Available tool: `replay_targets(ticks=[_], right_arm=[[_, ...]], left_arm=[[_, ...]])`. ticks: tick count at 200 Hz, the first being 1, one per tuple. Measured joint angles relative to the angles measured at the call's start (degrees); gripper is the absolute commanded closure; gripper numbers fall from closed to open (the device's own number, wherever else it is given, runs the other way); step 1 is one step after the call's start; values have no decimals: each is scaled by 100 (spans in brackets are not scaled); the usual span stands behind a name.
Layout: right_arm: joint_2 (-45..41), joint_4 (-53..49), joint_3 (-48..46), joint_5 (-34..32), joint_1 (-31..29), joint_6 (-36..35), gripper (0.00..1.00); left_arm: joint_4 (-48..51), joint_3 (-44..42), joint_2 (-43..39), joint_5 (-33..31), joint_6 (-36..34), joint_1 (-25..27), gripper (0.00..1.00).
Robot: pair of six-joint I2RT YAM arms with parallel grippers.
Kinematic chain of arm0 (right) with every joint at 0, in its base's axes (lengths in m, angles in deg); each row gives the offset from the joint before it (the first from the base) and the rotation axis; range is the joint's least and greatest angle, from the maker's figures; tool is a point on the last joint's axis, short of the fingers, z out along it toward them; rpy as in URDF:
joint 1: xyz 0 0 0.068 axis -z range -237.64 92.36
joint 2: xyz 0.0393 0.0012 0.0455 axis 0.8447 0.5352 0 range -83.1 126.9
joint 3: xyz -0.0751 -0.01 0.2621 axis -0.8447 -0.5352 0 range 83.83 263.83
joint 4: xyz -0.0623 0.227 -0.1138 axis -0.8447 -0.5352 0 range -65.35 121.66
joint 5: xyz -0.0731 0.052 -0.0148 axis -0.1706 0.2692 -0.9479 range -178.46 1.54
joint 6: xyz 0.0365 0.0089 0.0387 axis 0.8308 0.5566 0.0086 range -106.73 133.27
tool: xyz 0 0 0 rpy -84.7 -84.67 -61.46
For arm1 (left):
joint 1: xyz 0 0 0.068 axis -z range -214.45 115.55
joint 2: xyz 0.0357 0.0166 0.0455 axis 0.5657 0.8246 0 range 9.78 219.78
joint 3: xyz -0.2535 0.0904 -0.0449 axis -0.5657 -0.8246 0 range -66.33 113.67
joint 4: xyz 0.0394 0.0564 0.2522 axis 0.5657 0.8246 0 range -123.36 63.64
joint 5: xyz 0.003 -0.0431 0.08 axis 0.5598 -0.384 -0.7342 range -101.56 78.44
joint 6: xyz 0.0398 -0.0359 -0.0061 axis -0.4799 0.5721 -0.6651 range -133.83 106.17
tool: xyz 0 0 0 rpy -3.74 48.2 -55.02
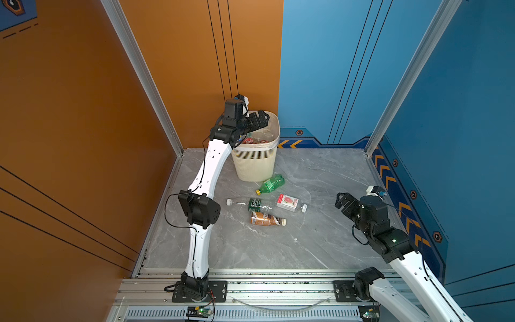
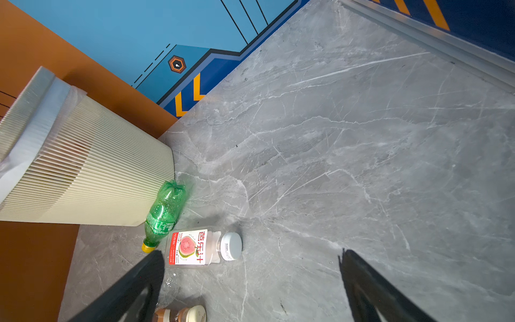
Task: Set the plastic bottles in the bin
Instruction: 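Open the left gripper to release the bottle into the wastebasket, then withdraw the left gripper while the right gripper reaches to the brown coffee bottle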
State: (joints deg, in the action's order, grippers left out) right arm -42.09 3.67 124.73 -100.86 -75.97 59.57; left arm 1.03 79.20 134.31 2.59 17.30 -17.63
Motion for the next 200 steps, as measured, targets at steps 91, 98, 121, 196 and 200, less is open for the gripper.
replay_targets(ticks=[91, 98, 121, 196, 200], right_arm=[[1259, 57, 911, 1128, -186, -1211, 1], [1416, 55, 1029, 1233, -291, -1364, 1], [1950, 46, 1451, 1438, -789, -1893, 0], [3773, 50, 2400, 1856, -2789, -3718, 20], [3893, 50, 2422, 1875, -2861, -3832, 21]], left_arm=[[-997, -5875, -5657, -920, -922, 750, 3], [-1095, -6592, -6124, -1097, -859, 741, 2], [-1040, -8570, -7420, -1670, -494, 664, 3], [120, -10627, -9637, -2616, 573, 291, 2], [151, -10662, -9694, -2627, 614, 271, 2]])
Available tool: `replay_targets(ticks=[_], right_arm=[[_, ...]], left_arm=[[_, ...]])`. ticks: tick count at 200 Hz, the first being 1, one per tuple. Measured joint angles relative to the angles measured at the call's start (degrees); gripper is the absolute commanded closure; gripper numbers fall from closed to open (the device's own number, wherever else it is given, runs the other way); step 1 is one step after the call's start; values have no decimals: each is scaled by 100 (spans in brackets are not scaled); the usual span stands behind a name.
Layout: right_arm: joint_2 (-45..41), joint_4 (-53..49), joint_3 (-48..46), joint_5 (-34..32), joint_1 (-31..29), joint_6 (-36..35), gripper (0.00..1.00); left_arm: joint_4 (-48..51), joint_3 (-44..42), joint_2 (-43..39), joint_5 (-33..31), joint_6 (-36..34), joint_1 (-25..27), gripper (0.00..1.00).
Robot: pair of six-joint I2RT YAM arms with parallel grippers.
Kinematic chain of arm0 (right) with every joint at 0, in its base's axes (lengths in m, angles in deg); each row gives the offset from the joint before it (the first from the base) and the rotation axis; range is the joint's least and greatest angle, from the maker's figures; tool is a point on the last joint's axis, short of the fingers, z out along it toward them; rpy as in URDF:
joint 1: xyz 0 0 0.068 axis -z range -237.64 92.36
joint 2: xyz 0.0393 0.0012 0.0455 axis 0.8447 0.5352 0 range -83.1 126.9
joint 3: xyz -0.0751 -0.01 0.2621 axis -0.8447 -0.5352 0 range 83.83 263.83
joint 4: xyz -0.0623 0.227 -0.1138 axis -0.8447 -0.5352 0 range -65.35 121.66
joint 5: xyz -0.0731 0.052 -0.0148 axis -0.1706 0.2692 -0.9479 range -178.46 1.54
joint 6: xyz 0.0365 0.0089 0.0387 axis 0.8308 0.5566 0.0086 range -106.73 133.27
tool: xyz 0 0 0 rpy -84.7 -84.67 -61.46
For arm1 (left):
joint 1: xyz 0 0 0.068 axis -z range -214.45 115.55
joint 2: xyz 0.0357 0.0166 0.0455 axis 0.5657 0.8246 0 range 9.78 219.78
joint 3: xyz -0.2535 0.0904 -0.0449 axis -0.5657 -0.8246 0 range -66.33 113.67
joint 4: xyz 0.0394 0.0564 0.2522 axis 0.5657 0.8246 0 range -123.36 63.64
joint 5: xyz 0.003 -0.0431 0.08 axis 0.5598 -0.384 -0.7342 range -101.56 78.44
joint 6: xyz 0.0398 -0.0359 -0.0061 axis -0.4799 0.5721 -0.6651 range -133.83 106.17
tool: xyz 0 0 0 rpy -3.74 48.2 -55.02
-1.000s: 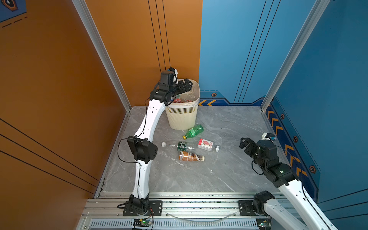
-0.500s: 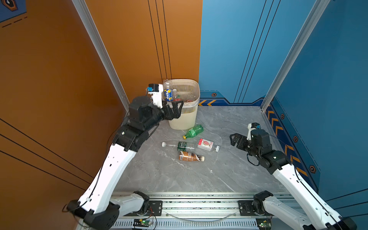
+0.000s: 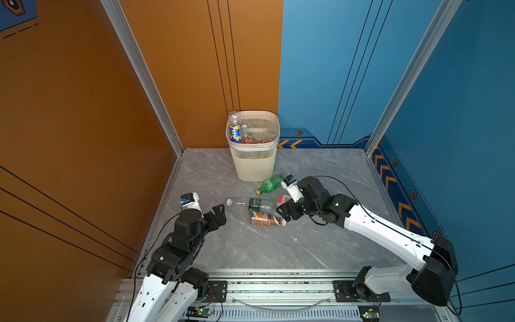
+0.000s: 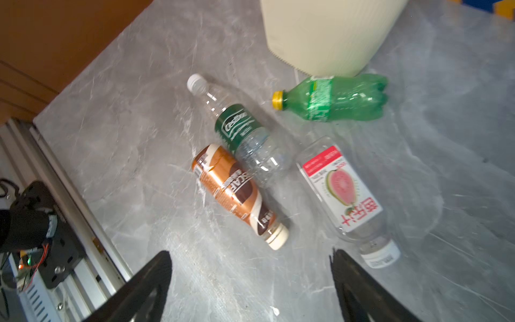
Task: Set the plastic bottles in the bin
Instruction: 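Withdraw the left gripper while the right gripper reaches to the brown coffee bottle, then grasp the brown Nescafe coffee bottle with the right gripper and lift it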
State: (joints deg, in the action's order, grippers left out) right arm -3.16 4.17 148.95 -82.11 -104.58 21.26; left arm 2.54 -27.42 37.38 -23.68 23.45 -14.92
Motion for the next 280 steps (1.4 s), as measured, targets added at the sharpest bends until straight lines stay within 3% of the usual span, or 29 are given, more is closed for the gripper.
replay_targets(ticks=[76, 202, 280], right_arm=[[1318, 20, 387, 96, -507, -811, 21], [2850, 313, 1071, 98, -525, -1078, 23], [3215, 457, 1145, 52, -667, -1078, 37]], left_arm=[[321, -205, -136, -35, 293, -190, 2], [479, -205, -175, 28, 291, -404, 2], [623, -205, -275, 61, 289, -503, 2]])
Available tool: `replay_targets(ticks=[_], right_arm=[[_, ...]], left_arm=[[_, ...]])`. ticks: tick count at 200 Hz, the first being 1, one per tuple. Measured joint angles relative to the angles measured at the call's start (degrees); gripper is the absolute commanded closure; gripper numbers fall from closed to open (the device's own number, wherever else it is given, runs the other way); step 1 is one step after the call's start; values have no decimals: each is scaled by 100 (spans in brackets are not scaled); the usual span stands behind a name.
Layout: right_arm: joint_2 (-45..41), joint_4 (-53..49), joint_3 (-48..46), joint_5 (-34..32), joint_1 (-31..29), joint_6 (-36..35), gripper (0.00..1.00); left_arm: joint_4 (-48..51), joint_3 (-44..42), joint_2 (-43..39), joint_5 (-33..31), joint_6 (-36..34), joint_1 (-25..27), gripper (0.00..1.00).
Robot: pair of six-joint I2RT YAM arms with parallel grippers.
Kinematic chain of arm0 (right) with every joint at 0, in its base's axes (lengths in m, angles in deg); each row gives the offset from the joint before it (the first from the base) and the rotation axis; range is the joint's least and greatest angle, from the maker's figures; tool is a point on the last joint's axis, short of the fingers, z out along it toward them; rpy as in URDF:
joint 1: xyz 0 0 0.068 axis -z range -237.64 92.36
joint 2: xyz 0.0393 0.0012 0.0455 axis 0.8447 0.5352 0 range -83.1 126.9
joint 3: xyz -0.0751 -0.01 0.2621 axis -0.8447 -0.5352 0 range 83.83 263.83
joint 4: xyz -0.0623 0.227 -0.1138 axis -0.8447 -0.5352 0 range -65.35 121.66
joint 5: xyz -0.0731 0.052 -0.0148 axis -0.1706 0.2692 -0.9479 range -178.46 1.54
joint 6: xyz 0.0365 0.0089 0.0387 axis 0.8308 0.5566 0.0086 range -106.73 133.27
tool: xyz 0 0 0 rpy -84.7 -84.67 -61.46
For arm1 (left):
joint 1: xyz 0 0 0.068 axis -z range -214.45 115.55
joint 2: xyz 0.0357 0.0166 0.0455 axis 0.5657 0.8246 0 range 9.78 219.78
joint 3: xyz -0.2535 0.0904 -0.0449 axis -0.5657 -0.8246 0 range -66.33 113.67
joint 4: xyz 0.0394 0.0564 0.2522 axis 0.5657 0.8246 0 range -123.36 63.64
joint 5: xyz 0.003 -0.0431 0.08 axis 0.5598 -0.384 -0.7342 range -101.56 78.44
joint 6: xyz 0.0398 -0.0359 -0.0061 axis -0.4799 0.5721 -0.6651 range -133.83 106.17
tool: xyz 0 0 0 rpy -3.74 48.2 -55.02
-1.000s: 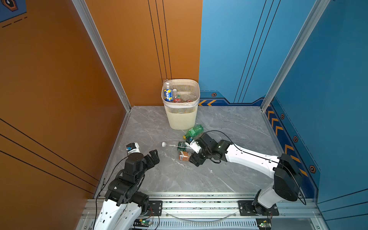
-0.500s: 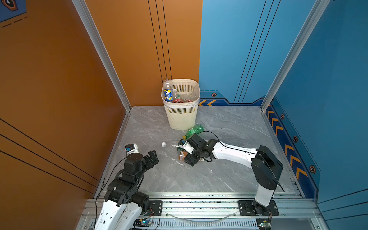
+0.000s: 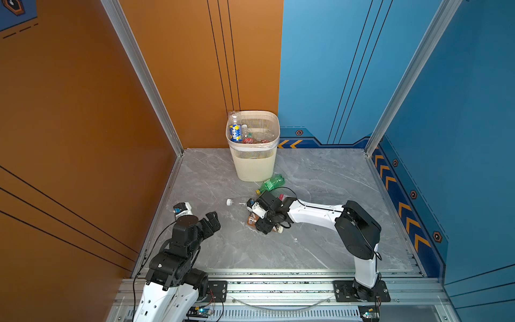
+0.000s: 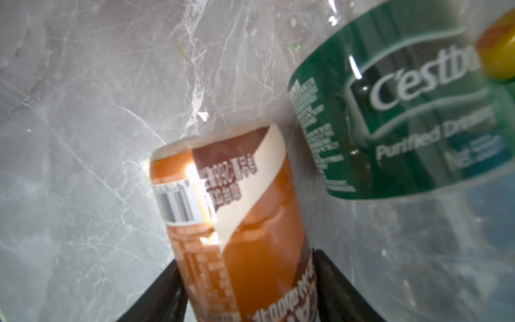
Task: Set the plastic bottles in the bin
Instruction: 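Grasp the brown Nescafe coffee bottle with the right gripper and lift it, then carry the coffee bottle over the wastebasket with the right gripper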
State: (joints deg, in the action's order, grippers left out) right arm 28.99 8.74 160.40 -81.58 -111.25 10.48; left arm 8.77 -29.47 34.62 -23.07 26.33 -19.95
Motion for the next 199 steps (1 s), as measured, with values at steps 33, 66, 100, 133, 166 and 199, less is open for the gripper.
replay_targets(ticks=[33, 66, 100, 133, 166, 199], right_arm=[[0, 2, 31, -20, -37, 26, 43], [-144, 0, 31, -28, -42, 133, 45], [-804, -11, 186, -66, -42, 319, 45], [-1572, 24, 669, -179, -24, 573, 46], [-1891, 131, 1462, -636, 85, 782, 46], [-1893, 514, 2221, -1305, 203, 820, 46]], left_arm=[[20, 0, -52, 13, 0, -63, 2], [116, 0, -149, 13, 0, -109, 3], [195, 0, -286, 11, 2, -162, 2], [271, 0, -413, 9, 2, -188, 2], [343, -2, -457, 9, 2, -232, 2], [363, -11, -492, 9, 2, -251, 2]])
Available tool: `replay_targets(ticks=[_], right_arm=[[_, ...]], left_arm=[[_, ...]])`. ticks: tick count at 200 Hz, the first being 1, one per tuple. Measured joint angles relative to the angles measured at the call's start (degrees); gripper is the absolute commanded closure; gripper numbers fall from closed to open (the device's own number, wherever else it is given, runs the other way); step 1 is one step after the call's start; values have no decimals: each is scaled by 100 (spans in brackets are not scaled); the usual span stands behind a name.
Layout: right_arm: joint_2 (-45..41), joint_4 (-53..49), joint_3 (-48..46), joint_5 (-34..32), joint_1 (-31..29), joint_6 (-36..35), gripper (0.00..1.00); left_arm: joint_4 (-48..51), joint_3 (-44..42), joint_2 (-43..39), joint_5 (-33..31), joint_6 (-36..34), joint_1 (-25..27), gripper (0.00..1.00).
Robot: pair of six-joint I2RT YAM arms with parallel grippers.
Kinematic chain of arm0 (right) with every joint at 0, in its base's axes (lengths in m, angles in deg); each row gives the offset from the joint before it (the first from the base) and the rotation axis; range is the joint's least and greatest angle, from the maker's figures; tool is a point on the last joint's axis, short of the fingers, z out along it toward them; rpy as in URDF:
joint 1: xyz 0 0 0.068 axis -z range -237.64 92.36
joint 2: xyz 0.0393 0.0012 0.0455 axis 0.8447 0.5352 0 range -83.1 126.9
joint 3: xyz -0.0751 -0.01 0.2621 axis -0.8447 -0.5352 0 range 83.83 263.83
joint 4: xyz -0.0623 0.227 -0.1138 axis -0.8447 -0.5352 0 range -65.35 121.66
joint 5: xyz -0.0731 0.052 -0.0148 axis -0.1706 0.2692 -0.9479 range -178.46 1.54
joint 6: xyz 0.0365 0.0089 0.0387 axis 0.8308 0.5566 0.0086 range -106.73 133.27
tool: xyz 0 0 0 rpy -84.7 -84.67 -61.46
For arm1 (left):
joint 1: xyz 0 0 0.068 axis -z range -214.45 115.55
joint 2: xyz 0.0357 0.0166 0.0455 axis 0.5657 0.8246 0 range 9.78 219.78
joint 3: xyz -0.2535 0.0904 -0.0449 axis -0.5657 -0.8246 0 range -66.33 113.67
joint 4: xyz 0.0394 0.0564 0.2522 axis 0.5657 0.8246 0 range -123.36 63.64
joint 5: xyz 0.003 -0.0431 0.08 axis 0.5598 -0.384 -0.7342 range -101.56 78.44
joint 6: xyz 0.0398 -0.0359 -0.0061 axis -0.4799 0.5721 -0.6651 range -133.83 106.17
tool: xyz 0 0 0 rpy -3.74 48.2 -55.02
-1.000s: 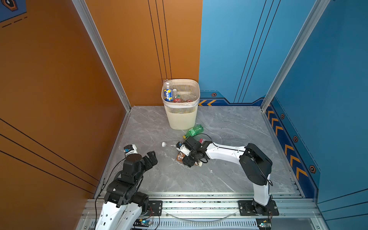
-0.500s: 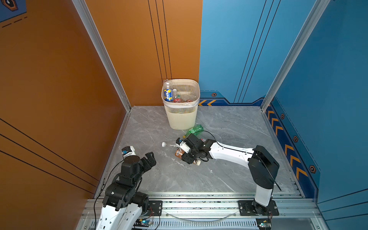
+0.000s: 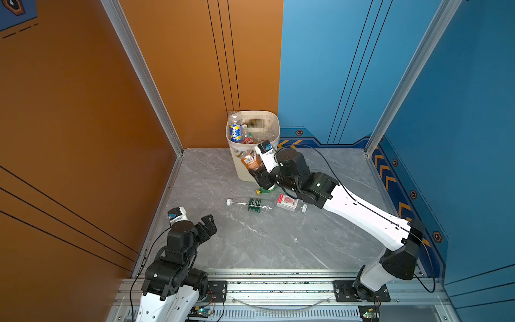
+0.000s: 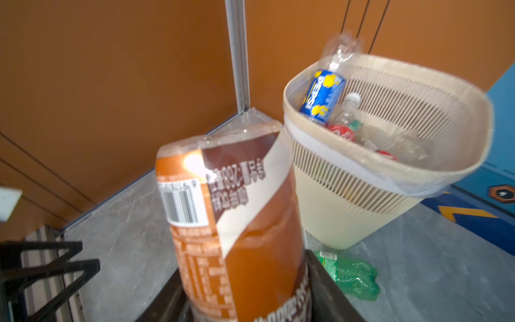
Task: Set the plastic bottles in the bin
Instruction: 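Carry the coffee bottle over the wastebasket with the right gripper, then open the right gripper to drop the coffee bottle into the wastebasket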
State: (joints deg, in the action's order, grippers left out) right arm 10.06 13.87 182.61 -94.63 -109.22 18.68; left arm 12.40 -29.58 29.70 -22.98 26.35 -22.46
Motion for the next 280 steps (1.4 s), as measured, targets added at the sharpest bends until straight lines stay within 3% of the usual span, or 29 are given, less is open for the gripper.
replay_targets(ticks=[39, 78, 199, 211, 235, 249, 280], right_arm=[[363, 551, 977, -525, 354, 103, 45], [1261, 800, 2033, -754, 811, 118, 45], [3508, 835, 4170, -564, 1515, 264, 44], [3637, 839, 4297, -531, 1515, 304, 39], [3805, 756, 4428, -457, 1515, 428, 12], [3825, 656, 4441, -466, 1517, 411, 2], [3751, 400, 4463, -610, 1543, 389, 0]], left_arm=[[2, -4, -13, 2, 26, -4, 2], [20, -28, -11, 7, 59, -11, 3], [39, -114, 13, 155, 339, -37, 2], [39, -114, 28, 160, 367, -37, 2], [33, -114, 96, 210, 435, -48, 2], [31, -114, 184, 262, 481, -57, 2], [-15, -111, 479, 417, 603, -68, 2]])
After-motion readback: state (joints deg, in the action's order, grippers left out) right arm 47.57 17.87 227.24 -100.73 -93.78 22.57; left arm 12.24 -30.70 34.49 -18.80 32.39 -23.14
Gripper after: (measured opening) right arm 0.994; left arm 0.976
